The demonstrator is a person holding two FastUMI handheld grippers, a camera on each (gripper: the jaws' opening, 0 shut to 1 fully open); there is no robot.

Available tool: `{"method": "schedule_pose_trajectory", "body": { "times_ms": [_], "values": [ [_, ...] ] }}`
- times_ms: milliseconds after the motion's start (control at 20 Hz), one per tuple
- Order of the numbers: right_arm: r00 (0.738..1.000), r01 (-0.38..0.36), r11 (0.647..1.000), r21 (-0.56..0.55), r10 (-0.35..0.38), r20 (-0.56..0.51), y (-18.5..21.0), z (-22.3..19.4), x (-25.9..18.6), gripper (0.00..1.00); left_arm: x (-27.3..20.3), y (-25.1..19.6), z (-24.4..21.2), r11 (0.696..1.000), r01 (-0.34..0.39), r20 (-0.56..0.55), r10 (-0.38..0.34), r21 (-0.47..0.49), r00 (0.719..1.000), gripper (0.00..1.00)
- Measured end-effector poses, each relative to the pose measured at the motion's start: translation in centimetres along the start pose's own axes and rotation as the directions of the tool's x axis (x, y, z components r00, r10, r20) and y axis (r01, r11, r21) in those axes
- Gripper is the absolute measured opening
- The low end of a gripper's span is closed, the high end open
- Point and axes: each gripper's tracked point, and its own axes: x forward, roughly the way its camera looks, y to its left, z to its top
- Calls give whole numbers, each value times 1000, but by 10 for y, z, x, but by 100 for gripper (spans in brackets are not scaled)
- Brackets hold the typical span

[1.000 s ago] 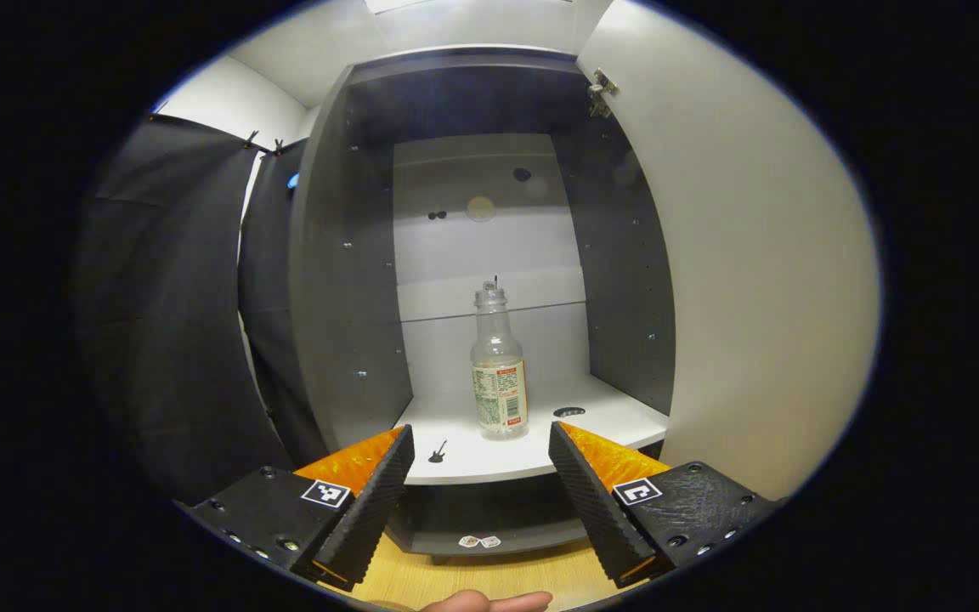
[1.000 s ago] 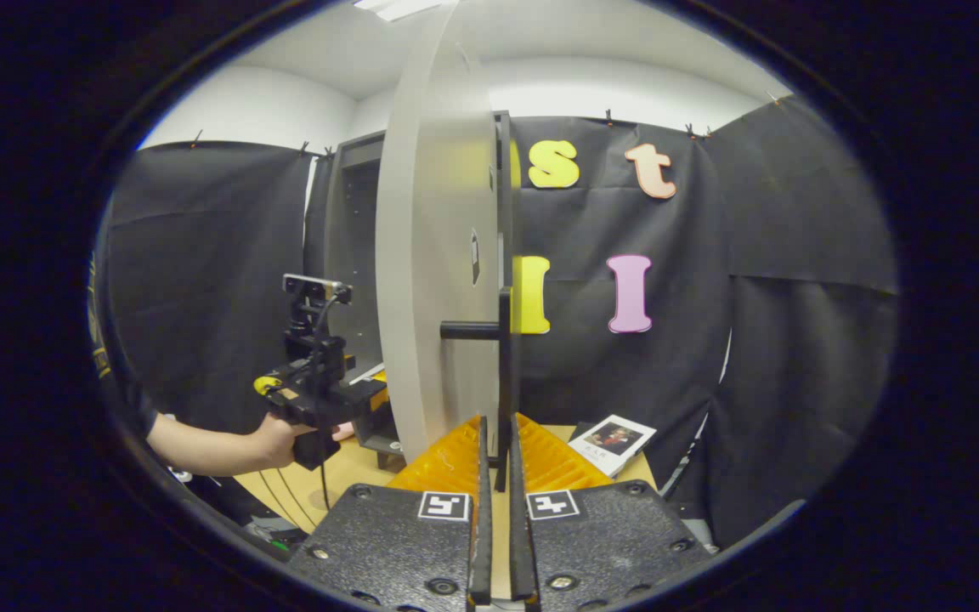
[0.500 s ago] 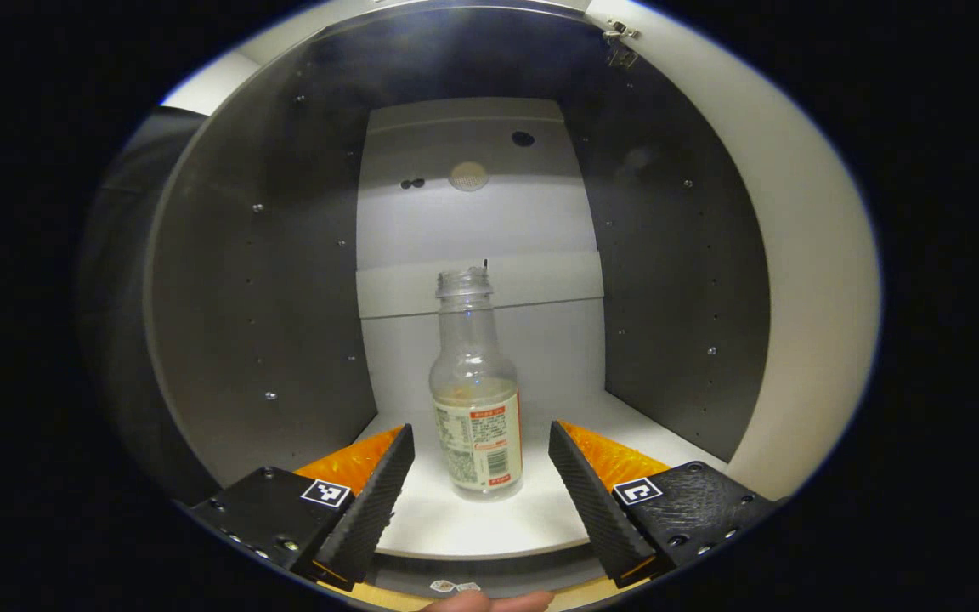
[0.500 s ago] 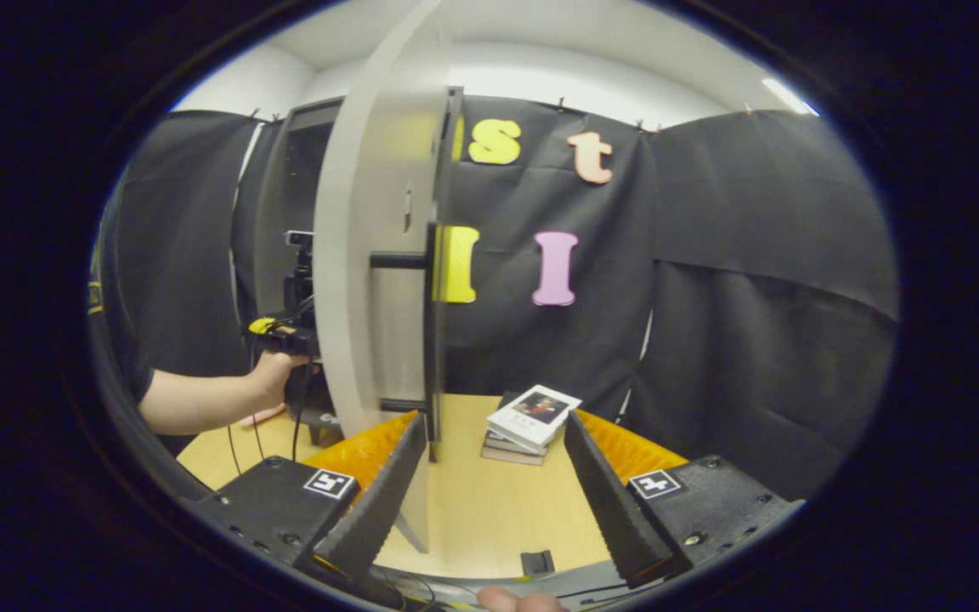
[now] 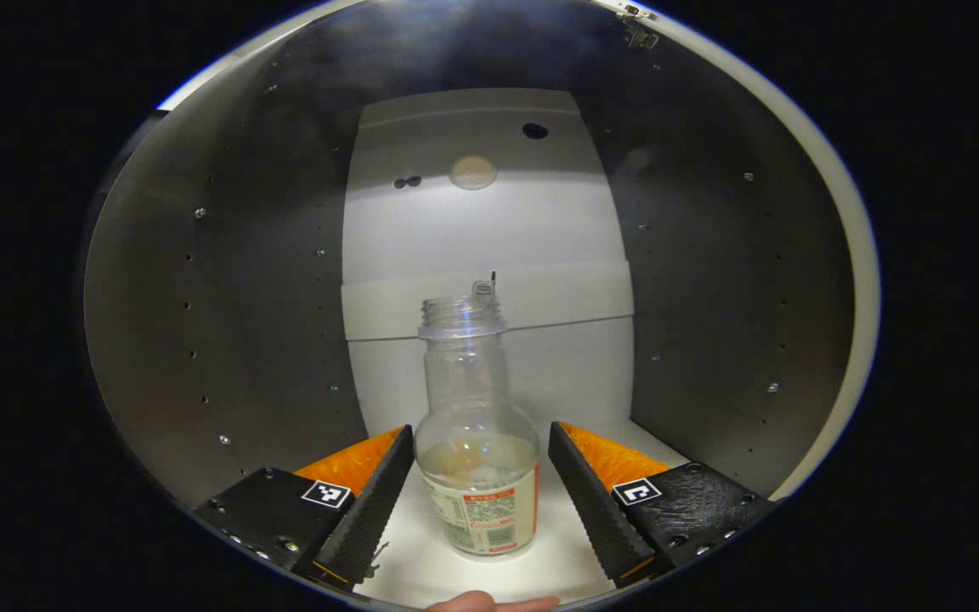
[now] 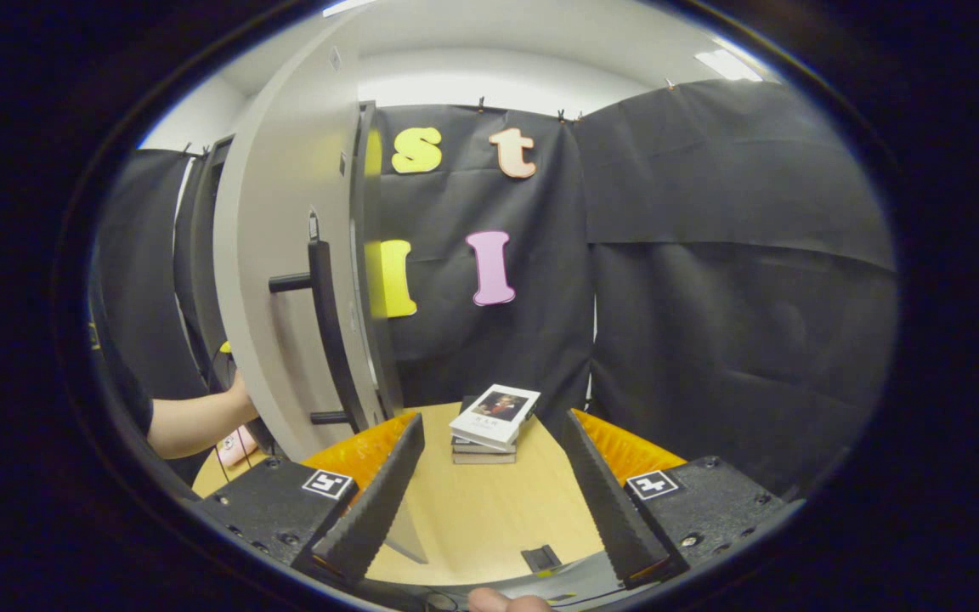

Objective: Open the cabinet door with the right hand, grasp the bottle in the cabinet with the left hand and place it on the coaster, then close the cabinet door with the right hand.

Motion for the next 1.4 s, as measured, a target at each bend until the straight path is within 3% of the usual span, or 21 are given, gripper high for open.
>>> {"method": "schedule_pose_trajectory", "body": {
  "times_ms": [50, 100, 150, 250, 550, 900, 1200, 1300, 1400],
  "values": [
    [1000, -2, 1000, -11, 2, -8, 0, -3, 2, 100, 0, 0, -1, 1000, 14, -6, -14, -25, 1000, 100],
    [1000, -1, 1000, -23, 0, -8, 1, -4, 3, 100, -1, 0, 1, 999, 20, -10, -20, -40, 1000, 96],
    [1000, 1, 999, -32, -1, -8, 3, -5, 5, 100, 1, 1, 1, 999, 18, -8, -19, -44, 1000, 76],
    [1000, -6, 1000, -26, 6, -19, 10, -10, 8, 100, 1, 2, 0, 999, 16, -16, -17, -47, 1000, 74],
    [998, -33, 999, 9, 34, -60, 16, -29, 11, 100, -31, 15, 16, 997, 35, 25, -33, -73, 999, 74],
    [986, -148, 988, -49, 144, -85, 9, -61, -7, 100, -136, 36, 42, 997, 3, 65, 2, -79, 998, 74],
    [964, -216, 975, -59, 204, -169, -8, -131, -32, 100, -229, 68, 28, 992, -10, 72, 20, -124, 997, 74],
    [960, -201, 979, -33, 191, -204, -16, -160, -31, 100, -257, 84, 16, 992, 0, 82, 11, -127, 997, 74],
    [957, -163, 987, -4, 157, -244, -24, -189, -32, 100, -282, 111, -13, 996, -38, 56, 43, -86, 997, 74]
  ]
}}
